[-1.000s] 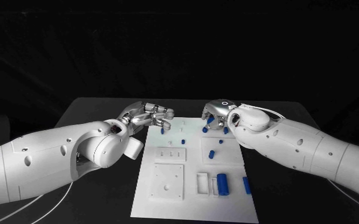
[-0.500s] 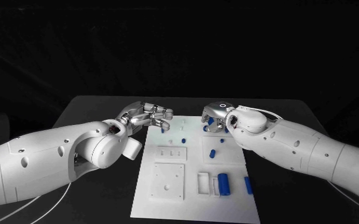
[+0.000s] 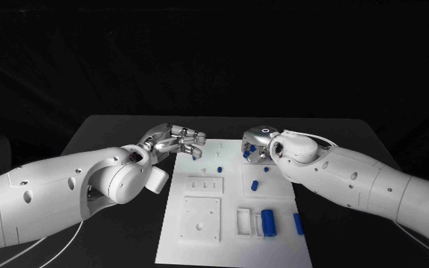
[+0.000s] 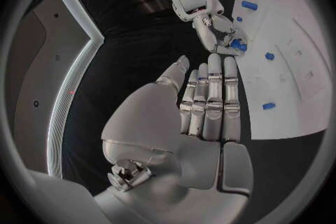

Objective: Assemble the parts on the task board

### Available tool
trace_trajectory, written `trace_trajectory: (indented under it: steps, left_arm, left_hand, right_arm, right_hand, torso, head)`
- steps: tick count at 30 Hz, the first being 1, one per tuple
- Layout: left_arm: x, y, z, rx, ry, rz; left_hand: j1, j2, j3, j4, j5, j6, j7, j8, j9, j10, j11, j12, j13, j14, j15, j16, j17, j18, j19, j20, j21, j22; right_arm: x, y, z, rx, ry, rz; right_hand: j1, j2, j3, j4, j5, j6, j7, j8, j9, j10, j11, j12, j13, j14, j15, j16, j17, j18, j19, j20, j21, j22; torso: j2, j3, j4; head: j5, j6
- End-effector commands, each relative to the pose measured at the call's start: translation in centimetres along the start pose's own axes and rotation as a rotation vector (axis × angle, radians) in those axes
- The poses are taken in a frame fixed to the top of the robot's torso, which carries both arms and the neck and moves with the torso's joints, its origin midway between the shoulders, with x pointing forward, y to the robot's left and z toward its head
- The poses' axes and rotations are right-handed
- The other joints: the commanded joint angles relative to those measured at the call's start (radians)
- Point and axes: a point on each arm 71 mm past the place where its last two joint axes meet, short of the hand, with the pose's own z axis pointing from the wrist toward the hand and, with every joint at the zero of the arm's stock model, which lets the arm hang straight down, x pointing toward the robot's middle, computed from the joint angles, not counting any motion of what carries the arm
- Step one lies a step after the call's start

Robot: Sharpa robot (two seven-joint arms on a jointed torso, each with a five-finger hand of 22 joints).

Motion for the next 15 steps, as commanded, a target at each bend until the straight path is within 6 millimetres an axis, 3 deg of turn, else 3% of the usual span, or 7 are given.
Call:
trace_trajectory:
  steps: [1,9,15]
  left_arm:
    - [0.16,-0.19,0.04,0.006,0.018,0.001]
    - [0.12,-0.18,0.04,0.005,0.018,0.001]
    - [0.12,-0.17,0.03,0.004,0.019,0.001]
  left_hand:
    - [-0.006,-0.002,0.000,0.008,-0.004,-0.008,0.001,0.001,-0.001,-0.007,0.001,-0.002,0.000,0.006,0.001,-0.004,0.001,-0.004,0.006,0.000,-0.006,-0.001]
    - [-0.005,-0.002,-0.002,0.011,-0.006,-0.009,0.001,0.001,-0.001,-0.008,0.001,-0.002,0.000,0.006,0.001,-0.004,0.002,-0.004,0.008,0.001,-0.008,-0.003]
    - [-0.005,-0.002,-0.002,0.011,-0.006,-0.009,0.001,0.001,-0.001,-0.008,0.001,-0.002,0.000,0.006,0.001,-0.004,0.002,-0.004,0.008,0.001,-0.008,-0.003]
  right_arm:
    - [0.41,0.16,-0.01,-0.004,0.024,-0.021]
    - [0.21,0.32,-0.04,-0.011,-0.012,-0.024]
    - [-0.24,0.58,-0.11,-0.014,-0.075,-0.016]
  right_hand:
    - [-0.007,0.005,0.010,0.000,-0.009,0.012,-0.001,0.000,0.001,0.013,-0.004,0.004,0.002,-0.001,-0.007,0.004,-0.002,-0.006,0.001,-0.012,-0.006,0.004]
    - [0.016,0.035,0.070,-0.001,-0.110,0.073,-0.015,0.003,0.006,0.088,-0.027,0.005,0.003,0.000,-0.024,0.004,0.000,-0.022,-0.006,-0.030,0.001,0.027]
    - [0.019,0.039,0.109,0.002,-0.139,0.111,-0.024,0.002,0.010,0.129,-0.040,0.005,0.004,-0.003,-0.040,0.006,0.005,-0.043,-0.008,-0.051,0.007,0.044]
  torso:
    - [0.006,0.0013,0.0003]
    - [0.012,0.0031,0.0002]
    - [0.015,0.0038,0.0005]
  head:
    - [0.001,0.004]
    - [0.000,0.009]
    - [0.001,0.014]
